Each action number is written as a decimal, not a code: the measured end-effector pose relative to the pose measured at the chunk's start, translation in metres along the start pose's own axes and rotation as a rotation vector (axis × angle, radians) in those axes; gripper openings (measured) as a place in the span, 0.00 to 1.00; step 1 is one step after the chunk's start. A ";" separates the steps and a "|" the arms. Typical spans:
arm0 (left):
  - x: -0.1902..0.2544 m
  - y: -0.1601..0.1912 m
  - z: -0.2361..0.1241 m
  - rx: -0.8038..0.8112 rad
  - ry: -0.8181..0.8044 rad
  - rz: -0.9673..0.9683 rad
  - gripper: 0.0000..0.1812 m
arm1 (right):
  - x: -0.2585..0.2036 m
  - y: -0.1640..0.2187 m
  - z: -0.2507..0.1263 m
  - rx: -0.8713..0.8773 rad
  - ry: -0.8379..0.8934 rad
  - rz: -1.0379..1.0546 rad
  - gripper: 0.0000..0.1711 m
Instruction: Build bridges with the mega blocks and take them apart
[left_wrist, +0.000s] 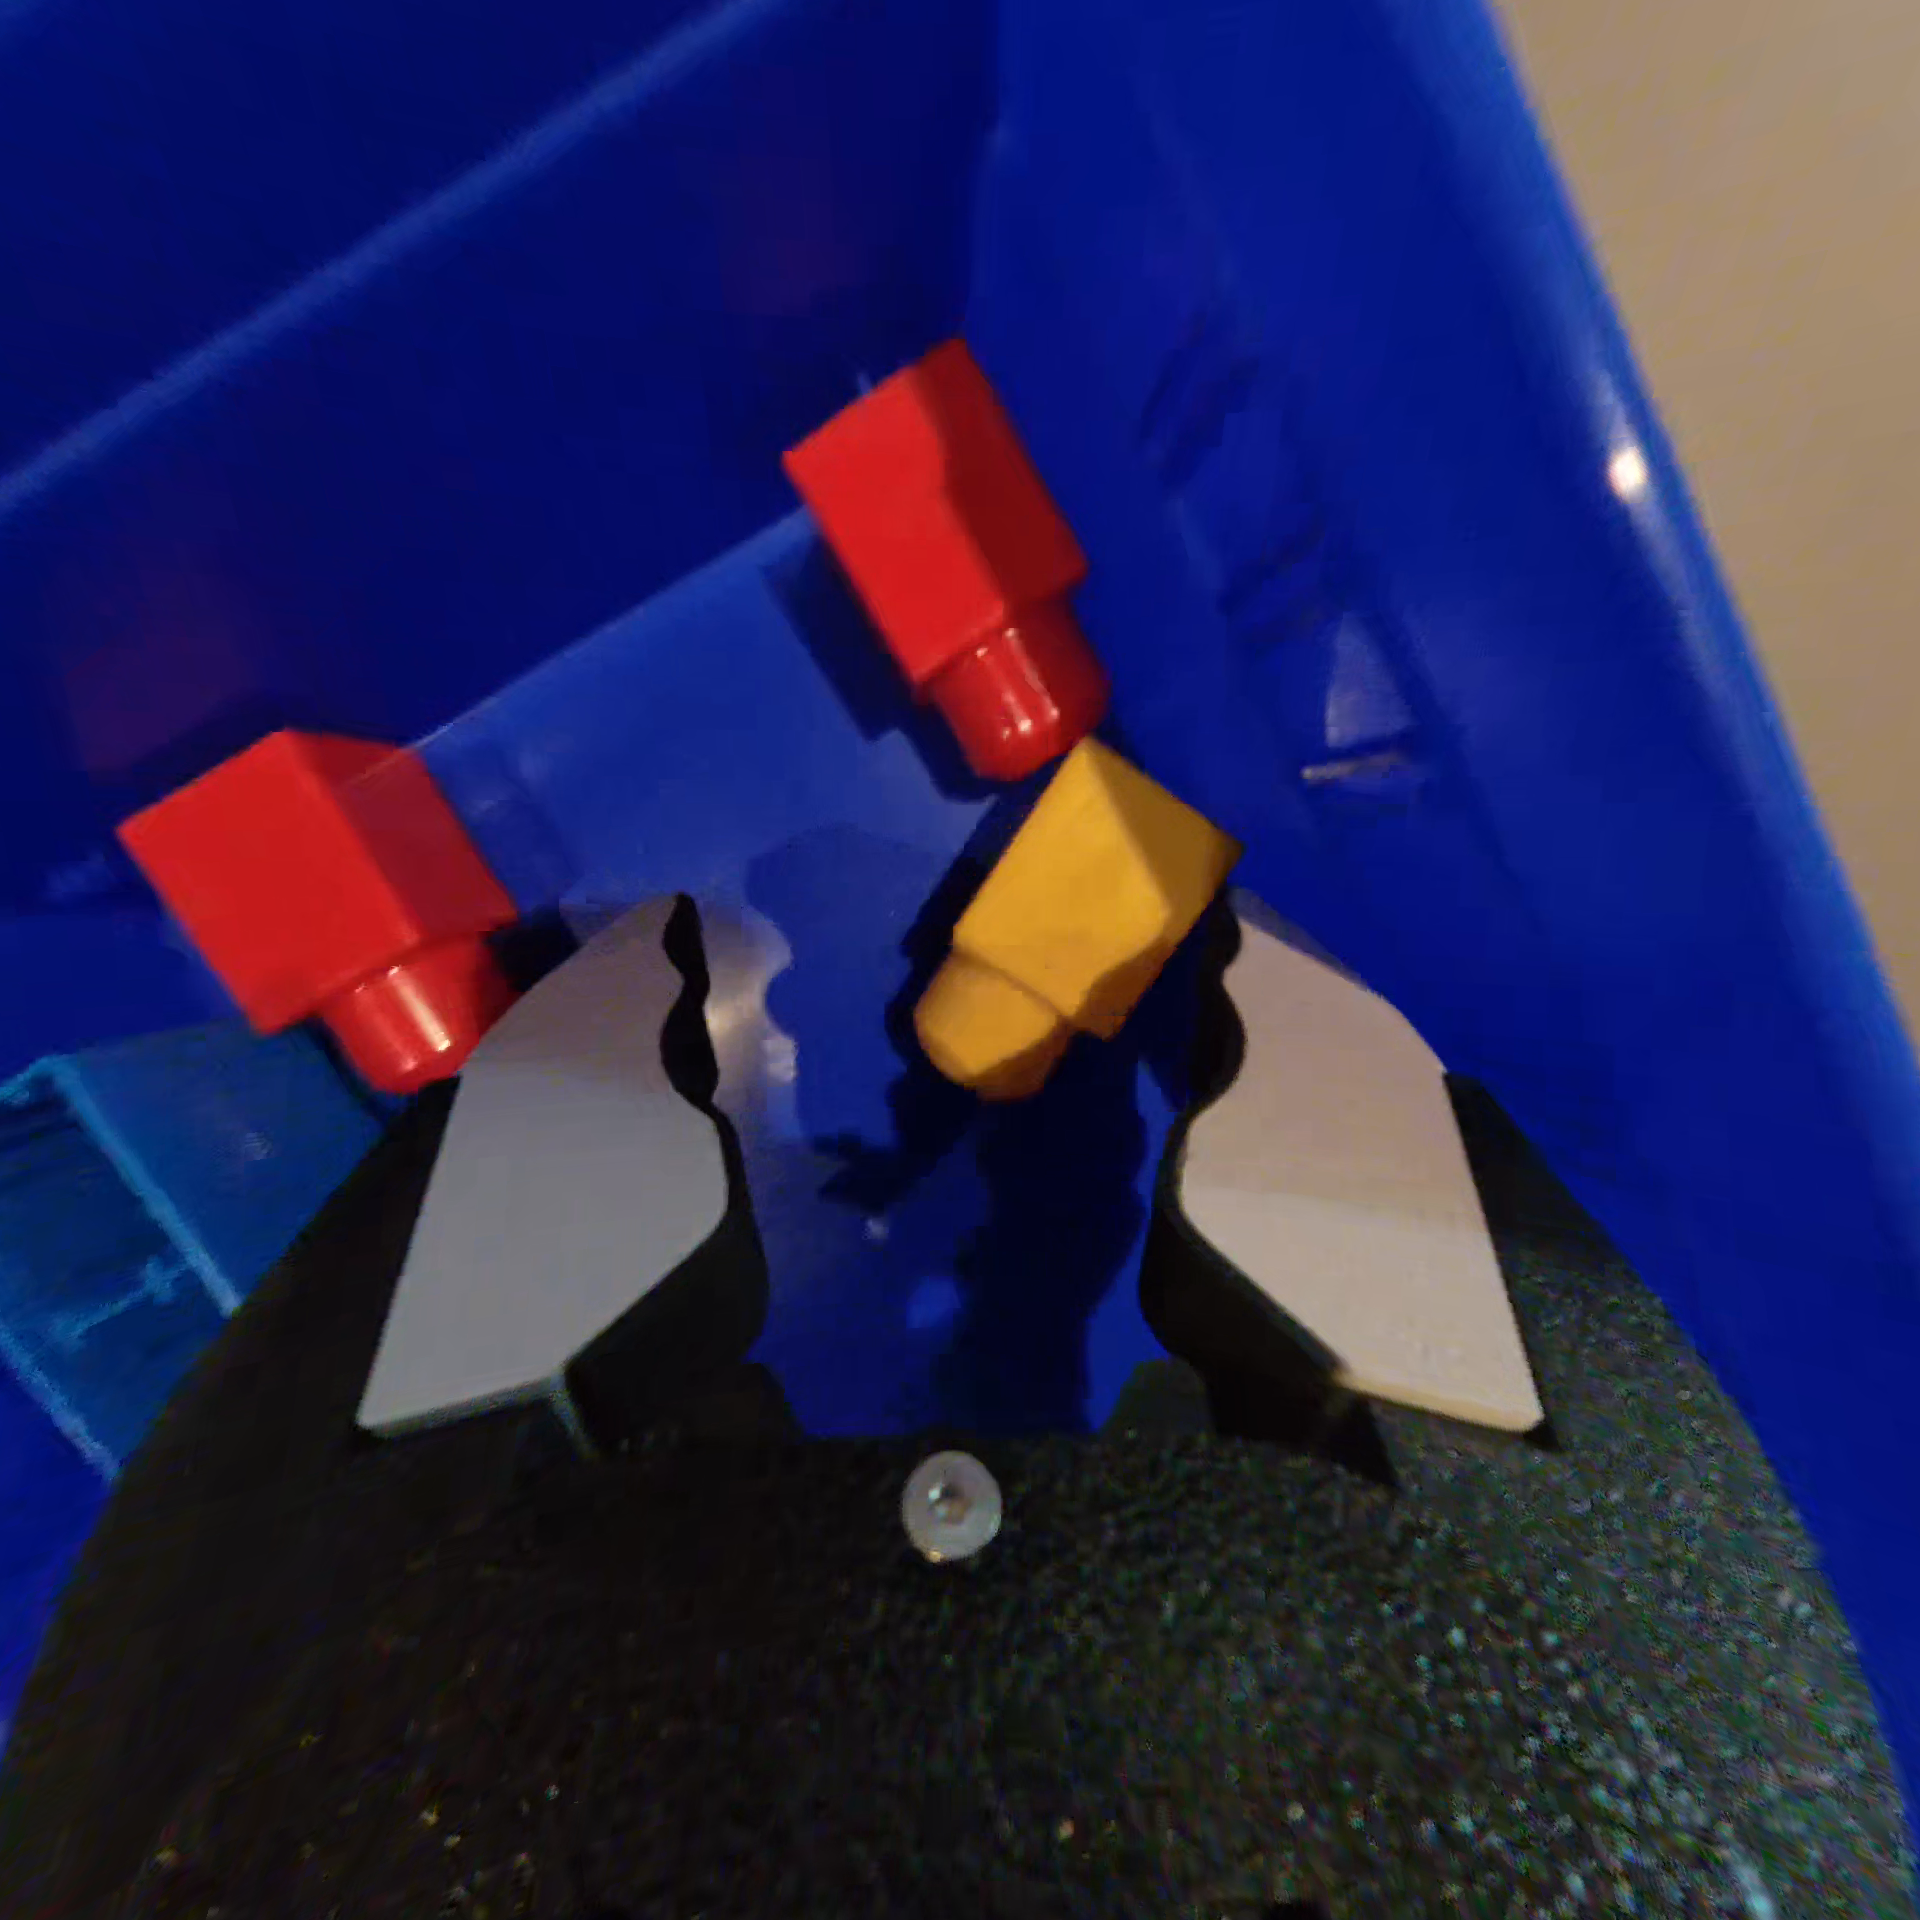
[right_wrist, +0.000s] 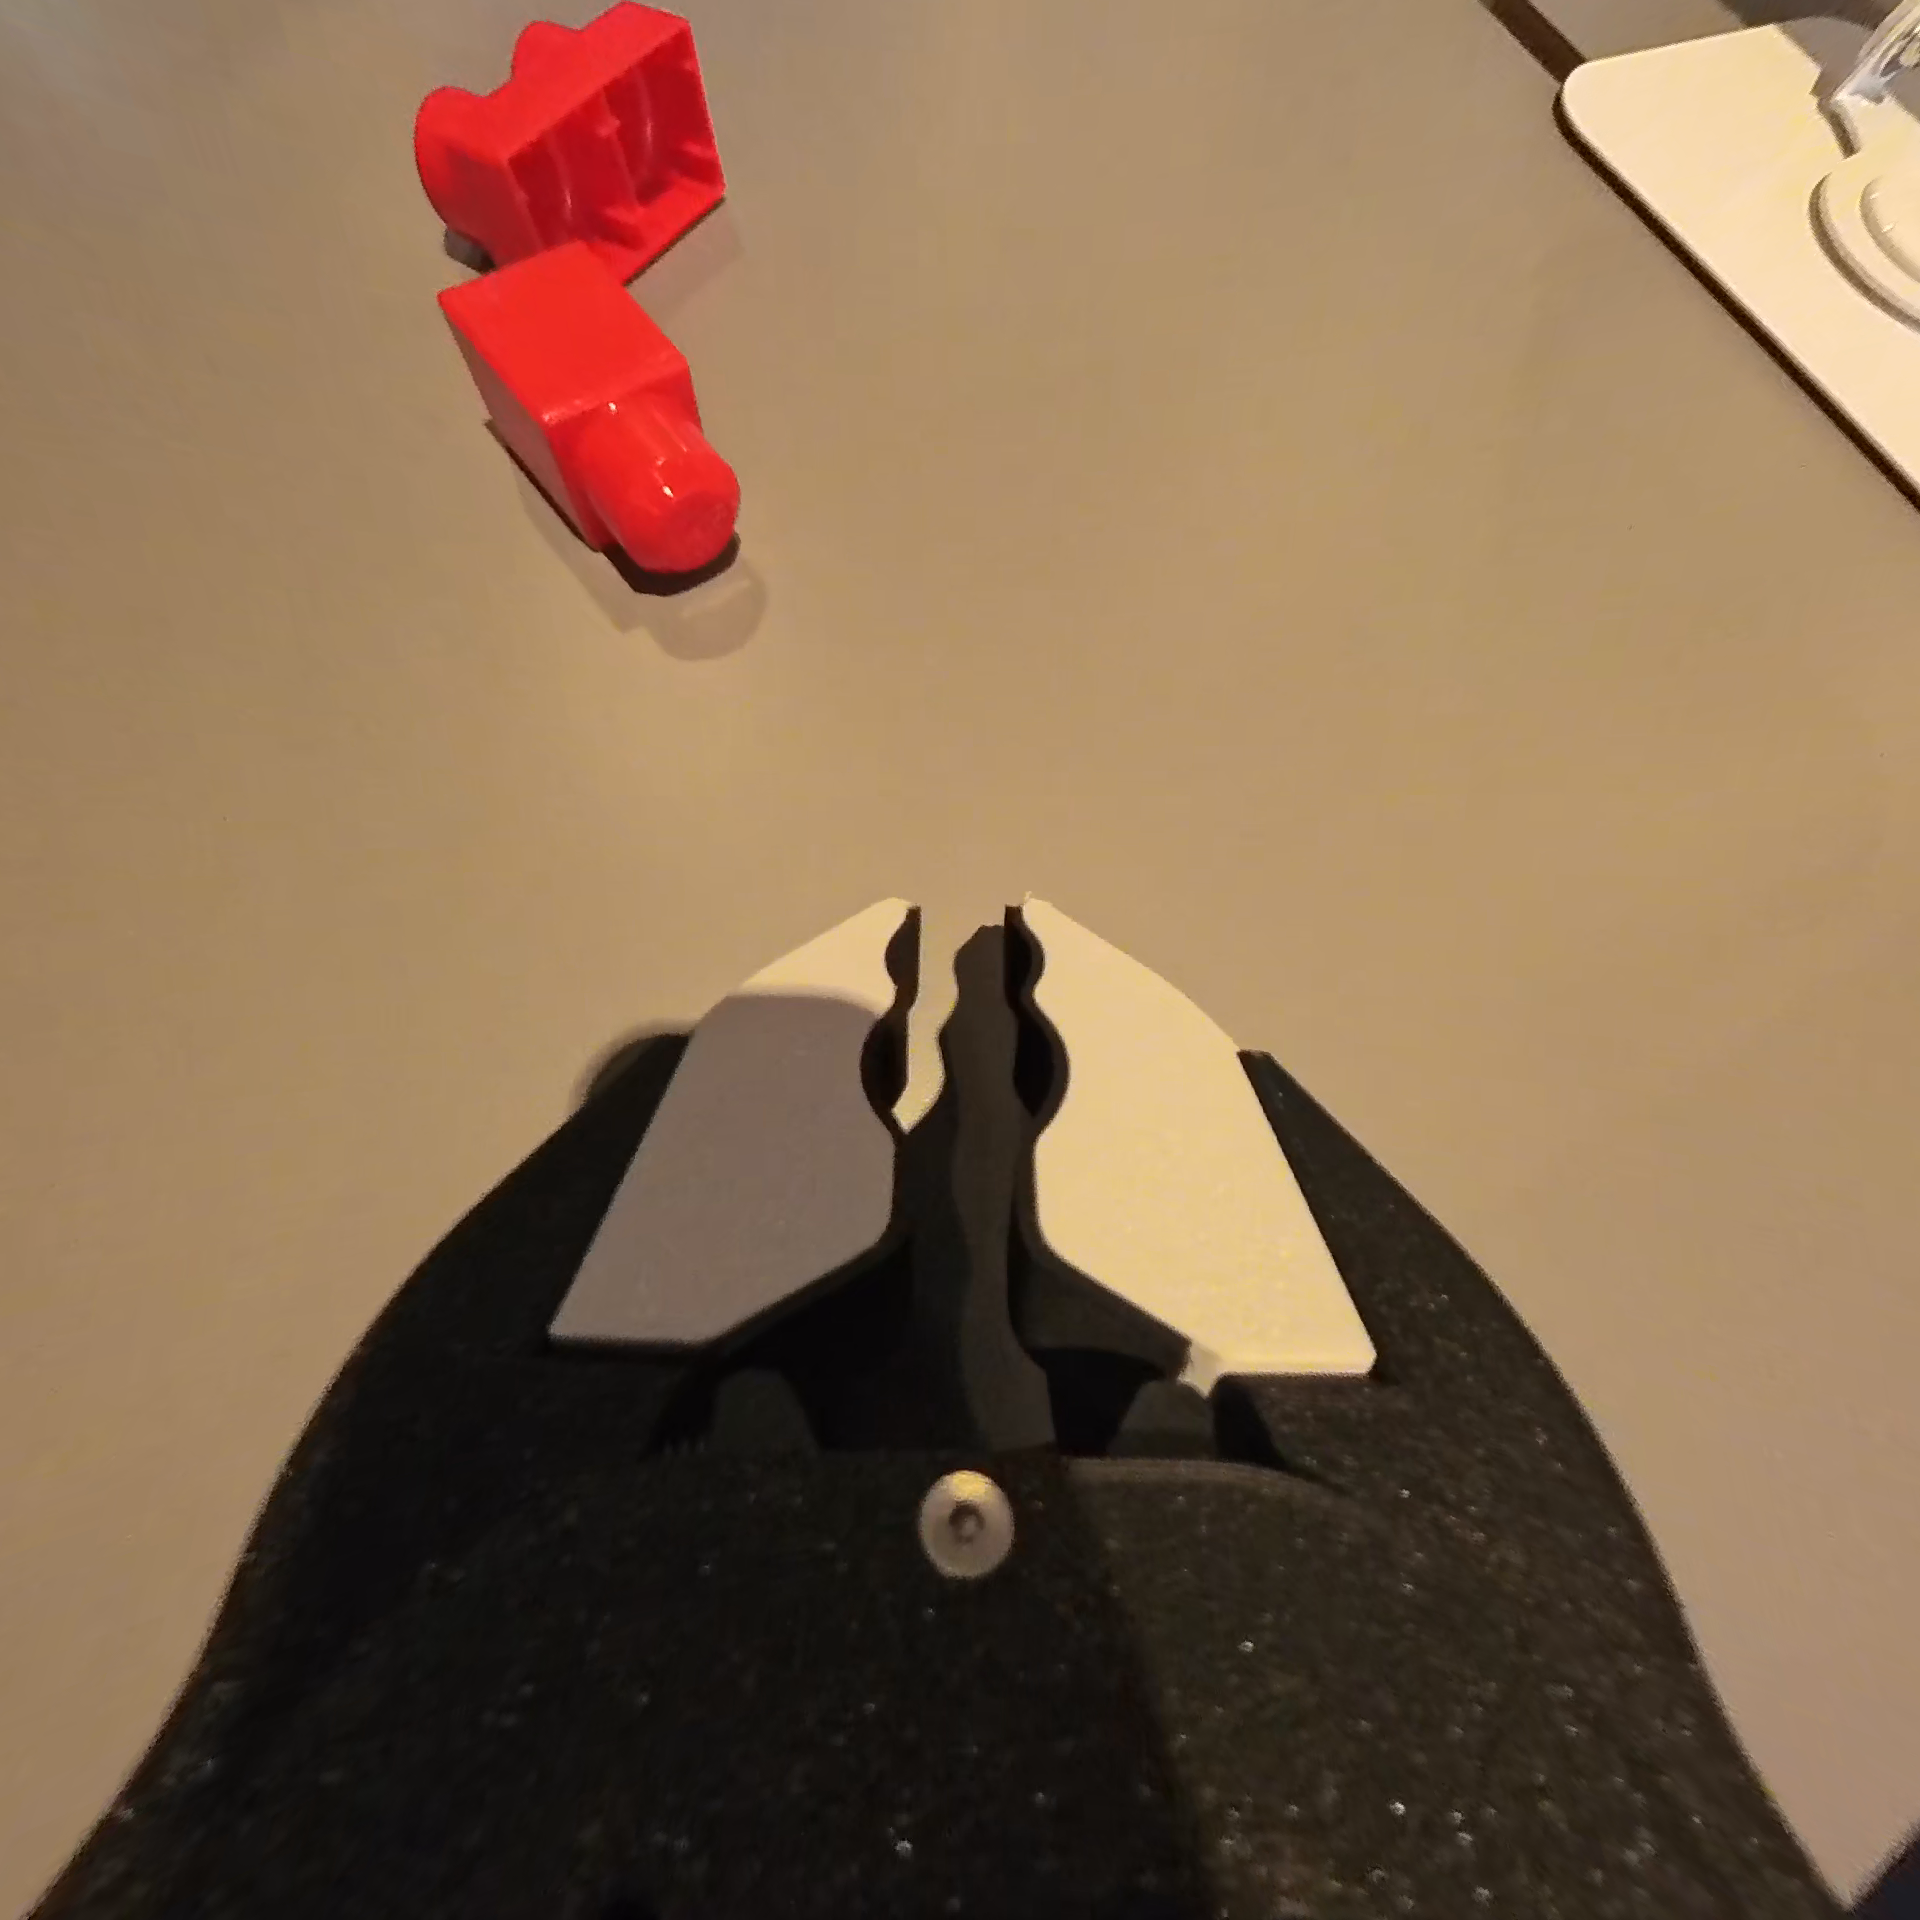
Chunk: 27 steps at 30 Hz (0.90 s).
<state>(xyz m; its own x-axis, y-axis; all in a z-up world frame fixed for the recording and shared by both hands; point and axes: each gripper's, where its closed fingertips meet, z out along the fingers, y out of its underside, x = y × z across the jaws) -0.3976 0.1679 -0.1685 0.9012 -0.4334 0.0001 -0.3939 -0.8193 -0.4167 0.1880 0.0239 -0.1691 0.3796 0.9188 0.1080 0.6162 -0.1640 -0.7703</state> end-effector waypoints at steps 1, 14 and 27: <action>0.001 0.002 0.006 -0.021 0.008 -0.005 0.47 | 0.000 0.000 0.000 -0.001 0.002 -0.004 0.09; 0.032 -0.040 -0.096 0.476 -0.083 -0.133 0.20 | -0.004 0.000 0.000 0.003 -0.010 -0.030 0.09; 0.505 -0.123 0.019 0.147 0.335 0.715 0.20 | 0.022 -0.035 0.003 0.117 0.126 -0.186 0.11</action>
<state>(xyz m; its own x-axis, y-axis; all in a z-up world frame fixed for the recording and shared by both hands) 0.1090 0.0569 -0.1341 0.3287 -0.9432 -0.0489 -0.8062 -0.2533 -0.5347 0.1728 0.0512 -0.1416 0.3548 0.8761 0.3265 0.6019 0.0532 -0.7968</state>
